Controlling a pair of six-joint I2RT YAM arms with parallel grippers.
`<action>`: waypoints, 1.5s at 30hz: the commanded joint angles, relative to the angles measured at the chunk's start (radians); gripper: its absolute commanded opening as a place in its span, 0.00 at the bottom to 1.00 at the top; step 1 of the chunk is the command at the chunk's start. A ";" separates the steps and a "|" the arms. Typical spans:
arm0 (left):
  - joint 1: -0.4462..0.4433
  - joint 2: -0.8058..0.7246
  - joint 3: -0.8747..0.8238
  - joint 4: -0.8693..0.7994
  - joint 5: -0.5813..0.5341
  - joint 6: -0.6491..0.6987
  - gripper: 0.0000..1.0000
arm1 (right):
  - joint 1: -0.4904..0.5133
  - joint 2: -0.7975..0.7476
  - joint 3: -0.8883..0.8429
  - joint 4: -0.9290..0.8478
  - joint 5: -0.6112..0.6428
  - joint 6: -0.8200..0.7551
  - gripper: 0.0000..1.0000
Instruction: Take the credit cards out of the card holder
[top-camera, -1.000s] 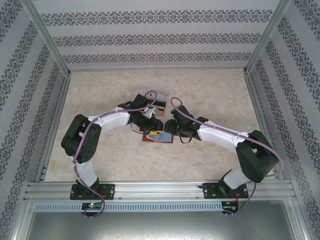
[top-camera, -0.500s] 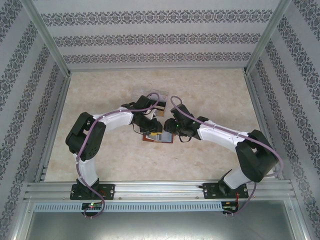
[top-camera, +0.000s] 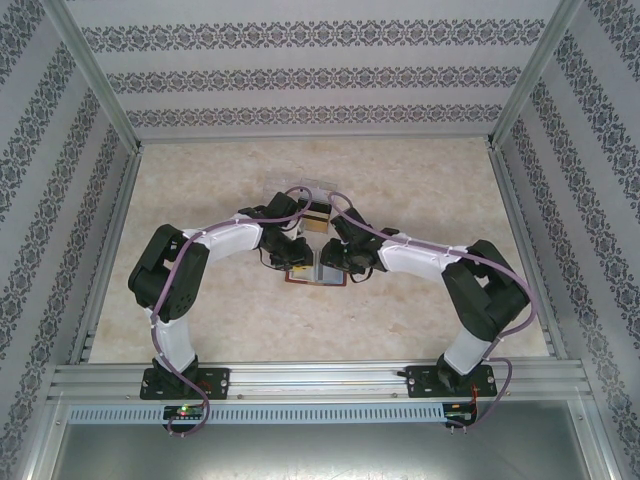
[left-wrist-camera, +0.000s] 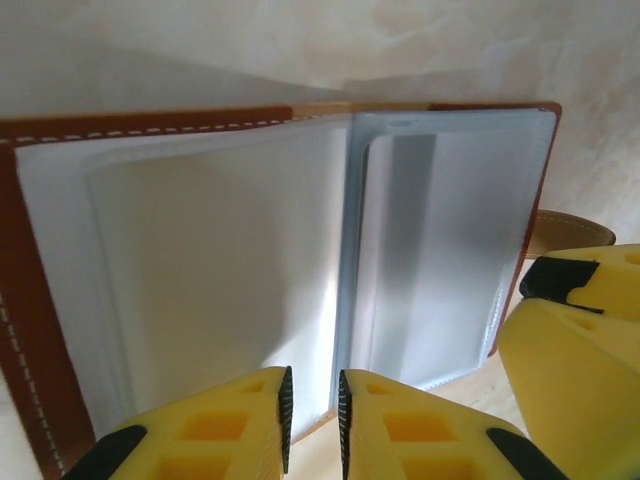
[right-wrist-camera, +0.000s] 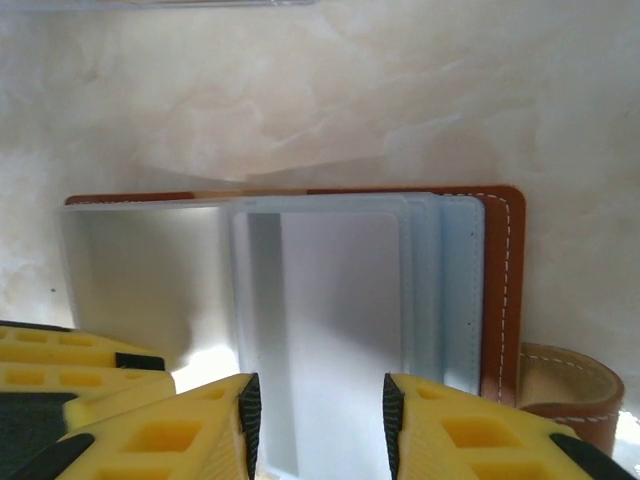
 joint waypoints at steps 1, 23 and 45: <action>0.009 -0.016 -0.012 -0.040 -0.035 0.008 0.21 | -0.010 0.034 0.029 -0.055 -0.003 0.017 0.41; 0.009 0.046 -0.022 -0.066 -0.078 0.009 0.16 | -0.007 0.028 0.033 -0.143 0.086 0.016 0.46; 0.009 0.056 -0.023 -0.066 -0.076 0.010 0.15 | 0.011 0.006 0.031 -0.118 0.078 0.007 0.38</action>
